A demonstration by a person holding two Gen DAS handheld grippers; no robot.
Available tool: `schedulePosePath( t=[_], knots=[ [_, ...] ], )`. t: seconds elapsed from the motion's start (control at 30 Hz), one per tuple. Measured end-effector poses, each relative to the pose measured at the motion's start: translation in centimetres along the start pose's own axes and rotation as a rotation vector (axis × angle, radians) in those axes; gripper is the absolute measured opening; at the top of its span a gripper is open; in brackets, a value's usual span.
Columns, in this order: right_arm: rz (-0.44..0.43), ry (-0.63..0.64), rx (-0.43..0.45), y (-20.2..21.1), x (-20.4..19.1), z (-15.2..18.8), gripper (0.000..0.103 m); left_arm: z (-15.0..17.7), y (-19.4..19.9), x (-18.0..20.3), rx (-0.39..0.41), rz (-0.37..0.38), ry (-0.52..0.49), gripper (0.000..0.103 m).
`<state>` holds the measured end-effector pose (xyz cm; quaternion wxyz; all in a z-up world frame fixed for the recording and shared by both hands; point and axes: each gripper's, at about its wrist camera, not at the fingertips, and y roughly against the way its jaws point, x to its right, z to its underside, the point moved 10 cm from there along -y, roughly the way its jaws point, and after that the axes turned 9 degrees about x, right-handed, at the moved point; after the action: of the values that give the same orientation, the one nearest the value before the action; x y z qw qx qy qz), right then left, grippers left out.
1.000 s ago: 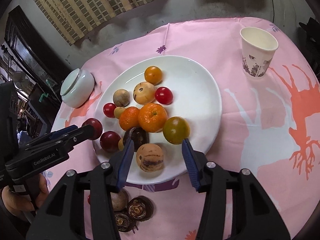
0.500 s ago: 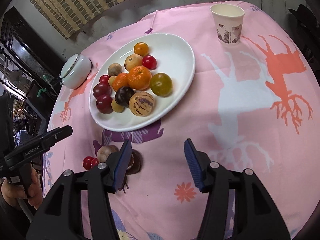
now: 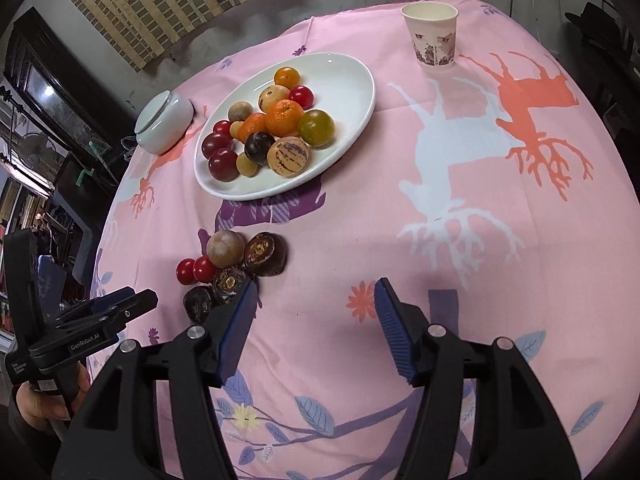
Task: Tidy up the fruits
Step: 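Withdraw both open tools from the plate toward the fruit pile, then grasp a dark brown fruit with the left tool while the right tool grasps another dark brown fruit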
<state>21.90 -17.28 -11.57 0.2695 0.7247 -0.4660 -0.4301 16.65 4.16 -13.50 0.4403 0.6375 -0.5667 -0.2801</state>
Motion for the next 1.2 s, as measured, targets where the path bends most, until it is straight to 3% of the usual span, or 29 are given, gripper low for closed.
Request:
schedulePosePath(
  t=[0.37, 1.03, 1.2],
  knots=[
    [0.064, -0.035, -0.036, 1.3, 2.3, 3.3, 0.066, 3.3, -0.4, 1.3, -0.042, 0.005, -0.019, 0.072],
    [0.092, -0.081, -0.046, 3.1, 5.1, 6.5, 0.066, 3.2, -5.0, 2.7, -0.074, -0.023, -0.038, 0.069],
    [0.099, -0.093, -0.048, 3.2, 5.7, 6.6, 0.066, 3.4, -6.0, 3.0, -0.114, -0.017, -0.051, 0.048]
  ],
)
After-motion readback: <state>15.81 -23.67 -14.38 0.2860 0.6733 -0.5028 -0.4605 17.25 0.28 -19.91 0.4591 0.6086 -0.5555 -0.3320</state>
